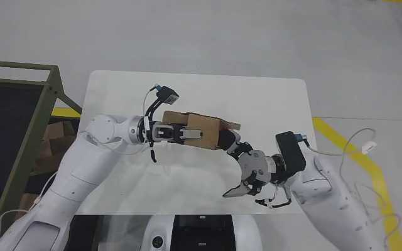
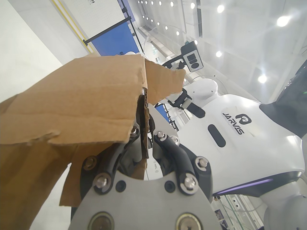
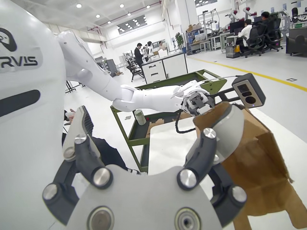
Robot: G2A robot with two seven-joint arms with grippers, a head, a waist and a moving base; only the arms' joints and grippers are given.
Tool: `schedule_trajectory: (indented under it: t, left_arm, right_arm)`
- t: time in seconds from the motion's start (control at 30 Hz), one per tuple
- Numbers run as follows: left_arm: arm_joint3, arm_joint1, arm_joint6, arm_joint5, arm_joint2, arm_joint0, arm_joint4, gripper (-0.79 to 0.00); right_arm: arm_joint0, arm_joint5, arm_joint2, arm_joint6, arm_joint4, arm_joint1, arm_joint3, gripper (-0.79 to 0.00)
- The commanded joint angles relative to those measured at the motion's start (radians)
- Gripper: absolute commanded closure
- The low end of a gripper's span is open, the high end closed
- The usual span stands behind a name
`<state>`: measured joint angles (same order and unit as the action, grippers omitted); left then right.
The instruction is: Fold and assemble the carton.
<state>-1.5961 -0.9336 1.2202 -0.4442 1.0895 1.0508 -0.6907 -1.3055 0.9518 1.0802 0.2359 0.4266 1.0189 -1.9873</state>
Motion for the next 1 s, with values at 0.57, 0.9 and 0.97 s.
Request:
schedule_trajectory:
  t: [0.57,0.9,0.97]
  left_arm:
    - [0.004,-0.015,0.033,0.016,-0.006,-0.012,0.018,0.000]
    - [0.000,-0.021,0.044,0.022,0.000,-0.012,0.019,0.000]
    - [0.000,-0.022,0.045,0.022,0.001,-0.013,0.018,0.000]
  right_arm:
    - [0.125,-0.148,-0.102,0.105,0.024,0.029,-0.007,-0.785]
    - [0.151,-0.156,-0.124,0.150,-0.007,0.035,0.019,-0.785]
    - [0.151,-0.153,-0.124,0.152,-0.009,0.036,0.022,-0.785]
